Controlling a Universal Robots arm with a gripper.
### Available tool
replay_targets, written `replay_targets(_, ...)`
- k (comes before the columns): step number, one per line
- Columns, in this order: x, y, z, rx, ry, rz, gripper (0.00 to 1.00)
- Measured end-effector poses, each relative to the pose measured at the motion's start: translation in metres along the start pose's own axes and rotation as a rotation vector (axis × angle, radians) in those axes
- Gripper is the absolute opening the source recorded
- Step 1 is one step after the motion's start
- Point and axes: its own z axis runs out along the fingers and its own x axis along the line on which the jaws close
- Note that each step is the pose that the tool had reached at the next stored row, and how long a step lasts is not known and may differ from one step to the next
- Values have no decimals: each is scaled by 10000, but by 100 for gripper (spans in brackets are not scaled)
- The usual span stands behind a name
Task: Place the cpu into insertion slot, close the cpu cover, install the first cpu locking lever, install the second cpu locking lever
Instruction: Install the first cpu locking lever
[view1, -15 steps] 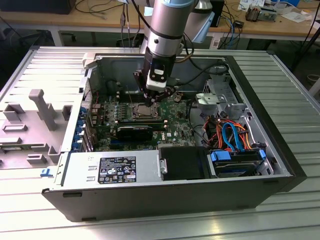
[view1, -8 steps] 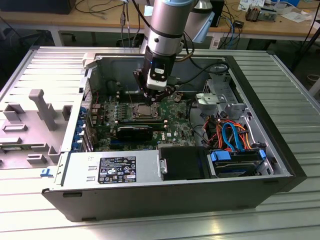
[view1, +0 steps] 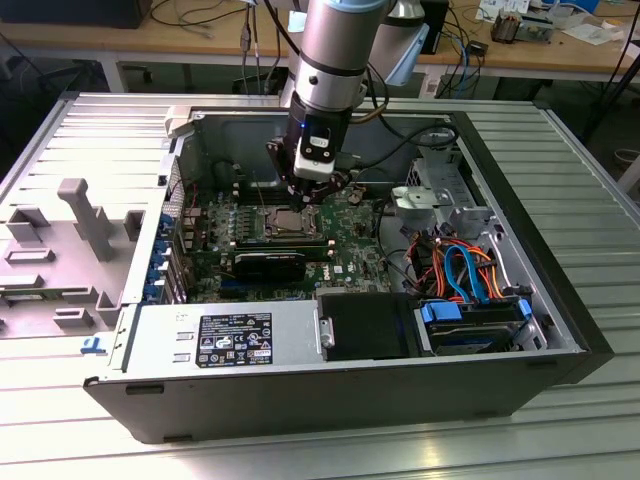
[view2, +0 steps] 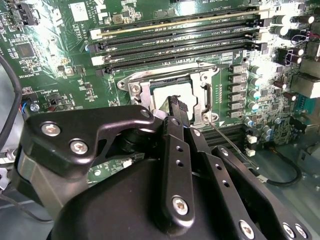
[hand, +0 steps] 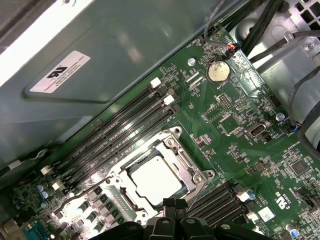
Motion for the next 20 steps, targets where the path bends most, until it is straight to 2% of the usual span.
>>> replay_targets(20,0,0,-3,17,-19,-166,11)
